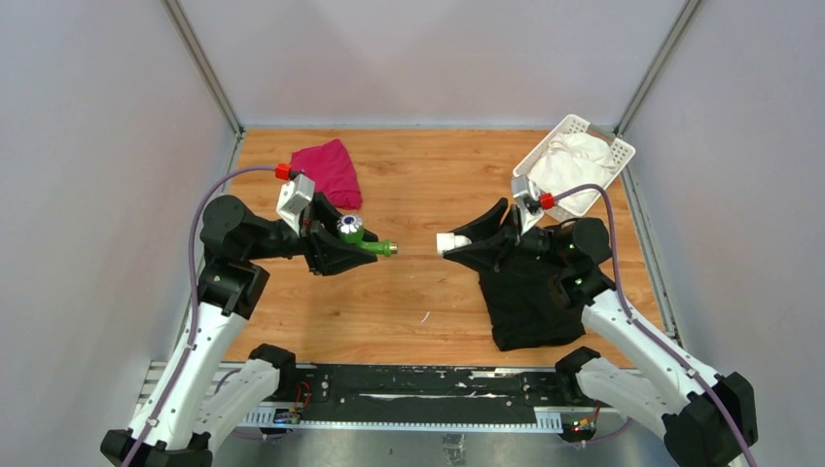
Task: Install the water faucets
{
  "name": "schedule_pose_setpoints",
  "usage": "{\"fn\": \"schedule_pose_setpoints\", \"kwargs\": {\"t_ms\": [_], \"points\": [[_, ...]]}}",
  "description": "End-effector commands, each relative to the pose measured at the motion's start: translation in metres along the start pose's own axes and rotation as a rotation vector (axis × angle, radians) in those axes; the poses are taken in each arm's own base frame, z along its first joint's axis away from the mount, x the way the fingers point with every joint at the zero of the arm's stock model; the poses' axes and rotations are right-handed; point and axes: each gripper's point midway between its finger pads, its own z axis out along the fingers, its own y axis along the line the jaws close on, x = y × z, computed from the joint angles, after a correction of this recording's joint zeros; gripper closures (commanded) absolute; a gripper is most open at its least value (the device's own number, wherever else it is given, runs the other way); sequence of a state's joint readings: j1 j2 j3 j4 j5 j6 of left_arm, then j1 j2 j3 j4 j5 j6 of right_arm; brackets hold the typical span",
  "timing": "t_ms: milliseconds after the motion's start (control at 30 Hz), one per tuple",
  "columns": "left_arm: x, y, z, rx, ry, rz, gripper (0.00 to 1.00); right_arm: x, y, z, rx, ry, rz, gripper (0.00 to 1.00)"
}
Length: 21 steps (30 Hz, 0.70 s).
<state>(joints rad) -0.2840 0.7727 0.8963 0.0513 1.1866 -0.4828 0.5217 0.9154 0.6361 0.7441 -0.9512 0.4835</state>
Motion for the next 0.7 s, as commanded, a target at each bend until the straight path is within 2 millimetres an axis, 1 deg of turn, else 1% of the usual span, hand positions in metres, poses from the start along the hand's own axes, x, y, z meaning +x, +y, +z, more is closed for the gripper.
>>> {"fn": "schedule_pose_setpoints", "kwargs": {"t_ms": [0,133,300,500,667], "points": [[-0.004,0.010,0.002,-0.019,-0.021,0.301,1.00,-0.016,0.021,-0.003,-0.056,-0.035,-0.071,1.00],[-0.006,0.013,0.005,-0.019,-0.020,0.320,1.00,-0.021,0.024,0.004,-0.023,-0.076,-0.056,1.00],[-0.003,0.013,0.007,-0.018,-0.021,0.320,1.00,-0.018,0.021,0.018,0.057,-0.091,-0.095,1.00],[-0.001,0.008,0.012,-0.005,-0.020,0.272,1.00,-0.019,0.024,0.035,0.001,-0.068,-0.103,1.00],[0.005,0.004,0.014,0.008,-0.017,0.260,1.00,-0.027,0.025,0.046,-0.020,-0.081,-0.114,1.00]]}}
